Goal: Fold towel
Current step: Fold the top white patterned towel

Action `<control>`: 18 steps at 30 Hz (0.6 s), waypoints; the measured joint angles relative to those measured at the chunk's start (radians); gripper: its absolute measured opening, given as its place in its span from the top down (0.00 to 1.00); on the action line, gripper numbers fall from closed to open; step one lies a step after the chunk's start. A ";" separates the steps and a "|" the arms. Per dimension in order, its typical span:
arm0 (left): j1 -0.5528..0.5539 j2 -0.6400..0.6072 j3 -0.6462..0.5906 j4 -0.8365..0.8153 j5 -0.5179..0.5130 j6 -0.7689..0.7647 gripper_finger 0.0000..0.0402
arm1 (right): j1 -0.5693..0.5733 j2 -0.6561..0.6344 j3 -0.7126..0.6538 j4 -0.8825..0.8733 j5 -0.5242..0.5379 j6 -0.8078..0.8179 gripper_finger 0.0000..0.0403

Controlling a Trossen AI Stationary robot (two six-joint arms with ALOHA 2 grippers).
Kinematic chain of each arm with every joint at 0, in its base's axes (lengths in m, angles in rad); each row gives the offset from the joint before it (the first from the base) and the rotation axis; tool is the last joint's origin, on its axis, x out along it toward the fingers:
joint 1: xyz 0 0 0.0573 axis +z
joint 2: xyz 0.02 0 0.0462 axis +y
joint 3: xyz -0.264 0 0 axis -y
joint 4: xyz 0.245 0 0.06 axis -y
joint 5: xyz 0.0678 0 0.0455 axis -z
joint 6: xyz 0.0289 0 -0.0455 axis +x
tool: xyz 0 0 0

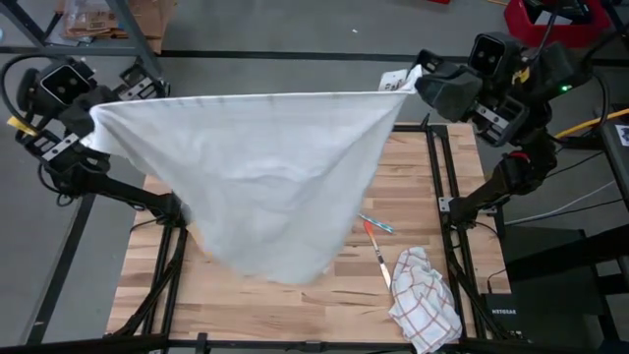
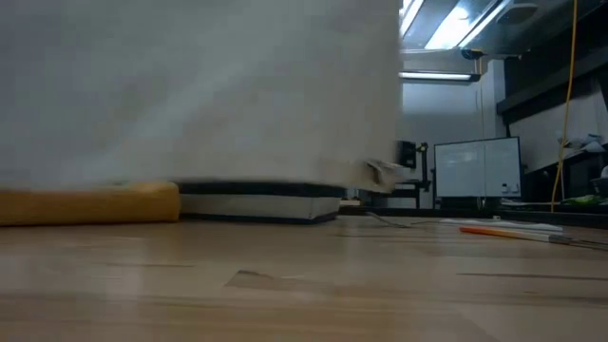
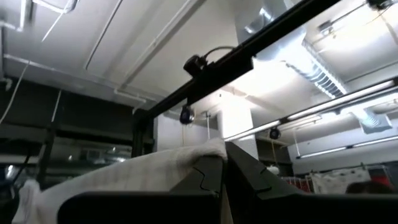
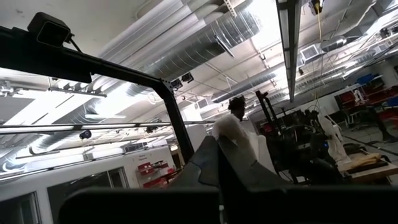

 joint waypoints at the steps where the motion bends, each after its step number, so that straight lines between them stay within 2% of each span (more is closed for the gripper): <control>1: 0.000 -0.001 0.000 -0.025 0.000 0.004 1.00 | 0.000 0.000 0.000 0.000 0.000 0.000 1.00; 6: 0.000 -0.002 0.001 -0.174 0.005 0.005 1.00 | 0.000 -0.003 0.002 -0.043 -0.011 0.000 1.00; 10: 0.000 -0.002 0.001 -0.270 0.050 -0.042 1.00 | 0.000 -0.002 0.002 -0.140 -0.039 0.000 1.00; 14: -0.014 -0.001 0.001 -0.290 0.068 -0.091 1.00 | 0.000 -0.002 0.002 -0.191 -0.045 0.043 1.00; 18: -0.032 -0.001 0.001 -0.247 0.062 -0.047 1.00 | 0.000 0.003 0.002 -0.172 -0.045 0.046 1.00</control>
